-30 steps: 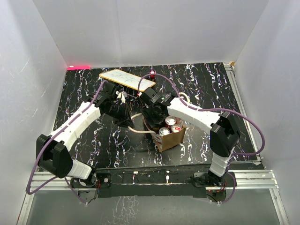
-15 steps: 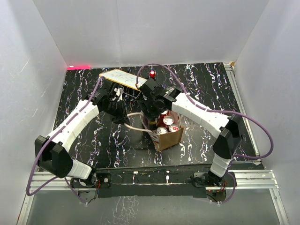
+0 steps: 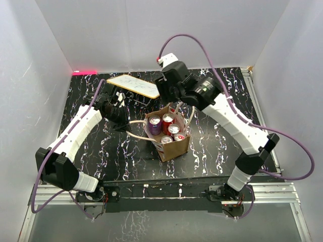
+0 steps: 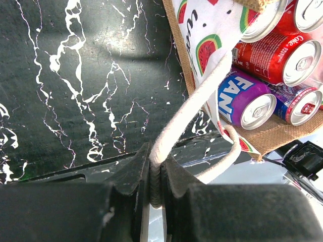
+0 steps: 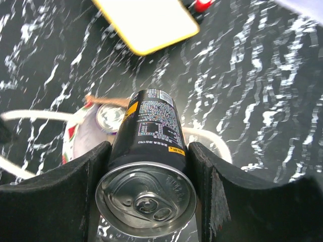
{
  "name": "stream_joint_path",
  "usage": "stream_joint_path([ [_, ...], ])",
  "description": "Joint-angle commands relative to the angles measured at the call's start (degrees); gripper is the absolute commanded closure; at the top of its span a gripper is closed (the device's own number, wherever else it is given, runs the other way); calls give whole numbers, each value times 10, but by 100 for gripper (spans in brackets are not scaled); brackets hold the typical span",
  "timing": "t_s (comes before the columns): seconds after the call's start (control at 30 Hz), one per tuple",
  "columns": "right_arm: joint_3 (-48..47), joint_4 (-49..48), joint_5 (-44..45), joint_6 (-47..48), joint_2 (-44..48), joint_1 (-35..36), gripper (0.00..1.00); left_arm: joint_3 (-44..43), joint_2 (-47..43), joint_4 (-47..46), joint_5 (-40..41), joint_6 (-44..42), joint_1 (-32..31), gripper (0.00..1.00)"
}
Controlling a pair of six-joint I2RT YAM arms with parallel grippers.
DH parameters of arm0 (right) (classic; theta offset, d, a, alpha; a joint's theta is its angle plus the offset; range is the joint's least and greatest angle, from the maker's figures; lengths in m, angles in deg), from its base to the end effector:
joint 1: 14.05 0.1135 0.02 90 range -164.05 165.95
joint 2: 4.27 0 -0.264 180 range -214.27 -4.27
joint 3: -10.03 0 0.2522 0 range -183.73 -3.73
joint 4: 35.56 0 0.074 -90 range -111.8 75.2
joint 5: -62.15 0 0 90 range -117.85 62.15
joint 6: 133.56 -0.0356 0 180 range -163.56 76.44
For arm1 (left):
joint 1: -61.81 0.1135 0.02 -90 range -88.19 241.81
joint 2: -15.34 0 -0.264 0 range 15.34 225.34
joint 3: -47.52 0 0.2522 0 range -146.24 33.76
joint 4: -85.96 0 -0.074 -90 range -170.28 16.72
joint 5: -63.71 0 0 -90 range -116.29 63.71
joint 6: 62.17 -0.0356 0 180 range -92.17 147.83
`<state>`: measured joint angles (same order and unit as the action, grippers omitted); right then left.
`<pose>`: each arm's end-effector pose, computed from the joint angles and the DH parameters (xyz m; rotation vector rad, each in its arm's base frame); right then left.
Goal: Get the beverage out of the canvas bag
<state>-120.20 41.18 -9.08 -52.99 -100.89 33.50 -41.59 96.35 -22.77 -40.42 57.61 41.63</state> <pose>0.2373 0.2425 0.4417 -0.5883 2.2015 0.1398 0.2574 -0.1039 0.3130 -0.1497 2.7579 -0.5882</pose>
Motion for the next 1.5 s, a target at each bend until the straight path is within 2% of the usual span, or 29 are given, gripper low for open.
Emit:
stream_joint_path([
  [0.0,-59,-46,147,17,66,-15,92,-12,-24,30,4,-14,11,100],
  [0.1,-36,-48,210,4,85,-47,93,-1,-35,22,-8,-9,11,100],
  [0.17,-7,-48,207,-13,103,-92,92,3,-41,18,-14,-7,11,100],
  [0.33,102,-59,166,-67,151,-222,93,5,-43,16,-23,-6,11,100],
  [0.47,240,-95,77,-93,180,-300,92,10,-46,13,-32,-6,11,100],
  [0.57,315,-136,17,-106,177,-331,92,17,-49,8,-43,-4,11,100],
  [0.67,352,-176,-2,-114,156,-339,93,23,-51,3,-57,0,11,100],
  [0.93,325,-249,-9,-99,45,-347,92,32,-57,1,-70,10,11,100],
  [1.2,237,-234,-28,-98,-66,-360,92,28,-59,9,-70,2,11,100],
  [1.47,210,-196,-35,-99,-113,-366,92,21,-54,16,-71,-15,11,100],
])
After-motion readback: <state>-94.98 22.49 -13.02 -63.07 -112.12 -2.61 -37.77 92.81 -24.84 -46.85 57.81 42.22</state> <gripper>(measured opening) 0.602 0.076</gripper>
